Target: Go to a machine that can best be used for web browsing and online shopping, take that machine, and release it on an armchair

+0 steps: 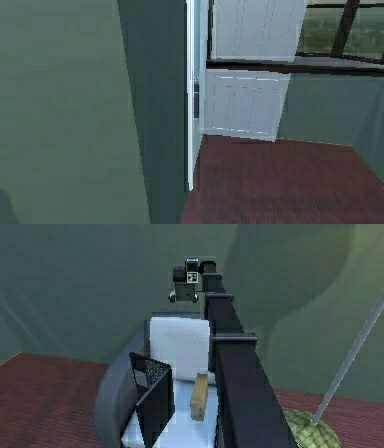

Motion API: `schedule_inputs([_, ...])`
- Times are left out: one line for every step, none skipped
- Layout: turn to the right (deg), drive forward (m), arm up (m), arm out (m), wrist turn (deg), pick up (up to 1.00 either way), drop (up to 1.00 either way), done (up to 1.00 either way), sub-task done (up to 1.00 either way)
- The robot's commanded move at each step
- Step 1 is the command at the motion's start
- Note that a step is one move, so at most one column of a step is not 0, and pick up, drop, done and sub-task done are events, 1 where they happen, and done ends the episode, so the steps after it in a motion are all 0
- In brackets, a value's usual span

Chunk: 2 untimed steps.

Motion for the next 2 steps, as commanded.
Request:
schedule_inputs([0.0,0.0,0.0,-0.1,0.0,0.0,0.0,0.0,0.0])
schedule_inputs([0.0,0.0,0.0,0.0,0.0,0.0,0.0,1.0,0.0])
